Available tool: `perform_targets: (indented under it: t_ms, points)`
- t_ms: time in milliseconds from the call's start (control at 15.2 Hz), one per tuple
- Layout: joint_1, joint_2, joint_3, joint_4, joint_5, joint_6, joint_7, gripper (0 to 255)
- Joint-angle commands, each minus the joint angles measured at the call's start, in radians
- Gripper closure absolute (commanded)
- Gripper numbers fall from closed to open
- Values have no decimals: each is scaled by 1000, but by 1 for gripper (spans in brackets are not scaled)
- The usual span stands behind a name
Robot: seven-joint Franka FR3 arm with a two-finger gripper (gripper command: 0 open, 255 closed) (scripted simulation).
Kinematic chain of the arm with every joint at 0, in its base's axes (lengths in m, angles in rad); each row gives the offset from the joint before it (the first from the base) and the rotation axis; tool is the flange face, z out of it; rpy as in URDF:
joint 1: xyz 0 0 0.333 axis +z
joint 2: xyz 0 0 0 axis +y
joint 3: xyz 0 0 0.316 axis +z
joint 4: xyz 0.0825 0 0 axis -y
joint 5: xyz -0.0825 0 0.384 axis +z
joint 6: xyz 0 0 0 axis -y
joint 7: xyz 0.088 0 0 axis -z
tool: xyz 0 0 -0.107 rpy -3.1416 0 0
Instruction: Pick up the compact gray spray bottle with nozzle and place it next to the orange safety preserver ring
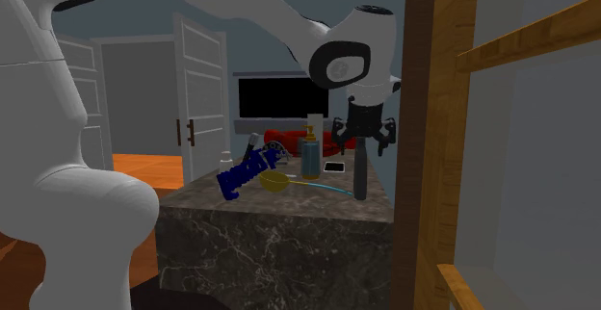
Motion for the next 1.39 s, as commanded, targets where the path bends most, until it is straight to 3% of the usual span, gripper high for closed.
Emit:
perform_targets:
  t_ms: [0,462,528,1320]
  points:
    - [11,18,-7,-4,21,17,-15,0]
    - [10,18,-7,-4,20,17,-14,0]
    - [10,18,-7,-4,20,17,-14,255]
    - [2,3,5,21,-4,-15,14,255]
